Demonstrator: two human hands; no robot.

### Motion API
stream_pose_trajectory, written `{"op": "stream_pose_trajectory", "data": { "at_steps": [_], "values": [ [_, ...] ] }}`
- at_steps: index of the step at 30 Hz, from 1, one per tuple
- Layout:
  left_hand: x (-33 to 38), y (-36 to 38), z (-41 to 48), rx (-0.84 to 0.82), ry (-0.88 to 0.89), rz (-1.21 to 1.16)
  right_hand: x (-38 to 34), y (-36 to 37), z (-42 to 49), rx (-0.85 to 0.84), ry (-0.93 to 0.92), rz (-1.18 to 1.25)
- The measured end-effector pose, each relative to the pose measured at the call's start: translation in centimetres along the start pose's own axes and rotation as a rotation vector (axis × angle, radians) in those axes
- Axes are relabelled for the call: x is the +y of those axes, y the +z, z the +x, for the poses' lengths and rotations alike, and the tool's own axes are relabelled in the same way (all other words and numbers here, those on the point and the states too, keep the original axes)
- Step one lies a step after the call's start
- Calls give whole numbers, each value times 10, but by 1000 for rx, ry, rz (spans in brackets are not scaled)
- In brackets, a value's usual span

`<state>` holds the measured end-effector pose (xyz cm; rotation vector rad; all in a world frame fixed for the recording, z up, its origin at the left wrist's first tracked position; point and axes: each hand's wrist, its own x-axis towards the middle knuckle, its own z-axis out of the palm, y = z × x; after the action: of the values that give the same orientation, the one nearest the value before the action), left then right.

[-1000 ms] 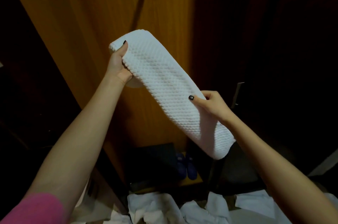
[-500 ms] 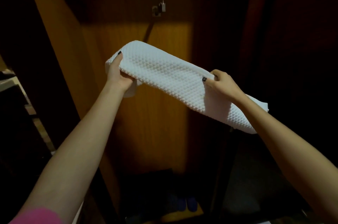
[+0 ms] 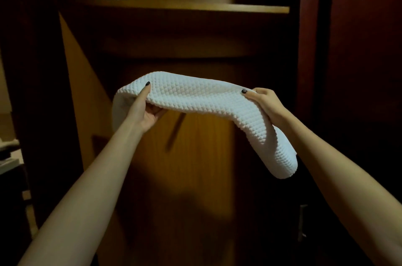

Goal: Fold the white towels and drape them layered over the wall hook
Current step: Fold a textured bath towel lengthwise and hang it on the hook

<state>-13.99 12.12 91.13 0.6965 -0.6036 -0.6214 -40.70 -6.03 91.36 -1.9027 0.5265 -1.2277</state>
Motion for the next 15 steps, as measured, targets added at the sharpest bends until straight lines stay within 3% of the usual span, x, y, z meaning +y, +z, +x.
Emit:
{"op": "stream_pose_trajectory", "data": {
  "at_steps": [7,15],
  "values": [
    [1,19,76,60,63,-123,8,16,107,18,7,110],
    [-18,38,161,165,73,-163,51,48,241,30,248,263]
  ]
}}
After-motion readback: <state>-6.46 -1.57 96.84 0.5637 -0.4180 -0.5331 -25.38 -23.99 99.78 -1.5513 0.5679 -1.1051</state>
